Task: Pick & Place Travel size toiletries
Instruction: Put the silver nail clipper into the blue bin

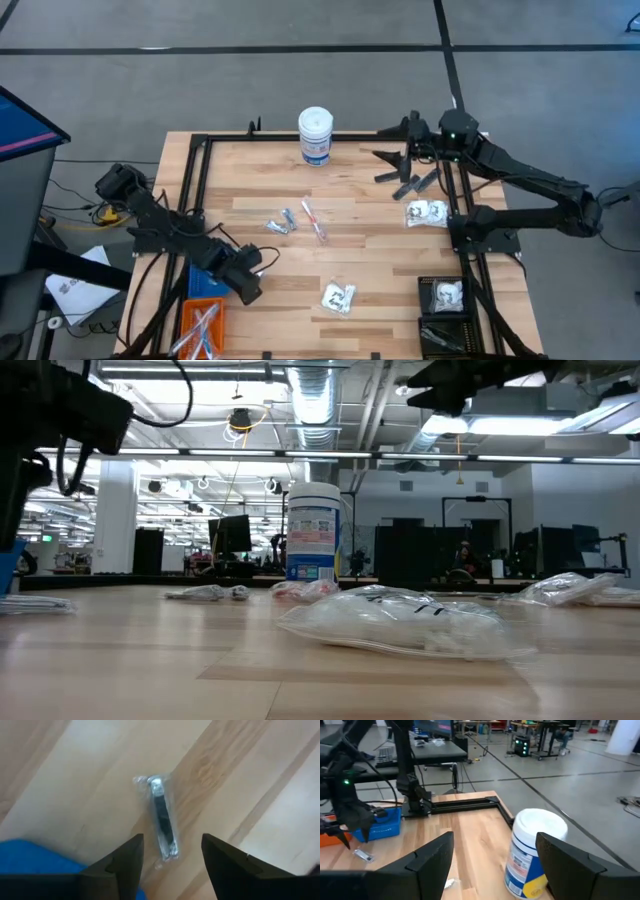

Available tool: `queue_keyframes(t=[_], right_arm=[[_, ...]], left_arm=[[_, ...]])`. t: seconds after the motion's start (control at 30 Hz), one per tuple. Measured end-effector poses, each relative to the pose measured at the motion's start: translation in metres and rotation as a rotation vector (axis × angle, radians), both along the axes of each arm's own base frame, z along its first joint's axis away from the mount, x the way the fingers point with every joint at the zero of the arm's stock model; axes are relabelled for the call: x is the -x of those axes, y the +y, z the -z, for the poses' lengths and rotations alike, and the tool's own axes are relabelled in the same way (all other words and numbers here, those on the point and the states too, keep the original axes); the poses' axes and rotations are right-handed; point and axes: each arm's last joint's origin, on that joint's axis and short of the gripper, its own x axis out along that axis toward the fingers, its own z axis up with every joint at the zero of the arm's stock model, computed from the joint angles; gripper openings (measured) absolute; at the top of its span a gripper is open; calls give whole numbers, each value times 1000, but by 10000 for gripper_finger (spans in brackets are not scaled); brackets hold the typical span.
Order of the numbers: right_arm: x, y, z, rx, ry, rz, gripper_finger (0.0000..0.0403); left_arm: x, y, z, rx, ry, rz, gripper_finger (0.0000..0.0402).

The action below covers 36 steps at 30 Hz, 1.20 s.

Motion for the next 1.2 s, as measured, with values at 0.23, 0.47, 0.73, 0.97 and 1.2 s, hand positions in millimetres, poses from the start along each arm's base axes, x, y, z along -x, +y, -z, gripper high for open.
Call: queue_keyframes(t=[0.23, 0.47, 0.73, 0.97, 1.2], right_arm=[[-2, 4, 0, 18, 4, -24, 276], [-2, 4, 0, 18, 5, -22, 276], [-2, 4, 0, 17, 5, -22, 276], [-2, 4, 0, 17, 5, -22, 276], [-2, 4, 0, 17, 5, -22, 276]], left_arm=[[-11, 0, 29, 5, 138, 69, 187], [-14, -3, 37, 15, 151, 85, 189], [-16, -4, 41, 3, 149, 102, 159], [-17, -5, 48, 0, 186, 112, 129], [-16, -4, 49, -4, 193, 109, 83]])
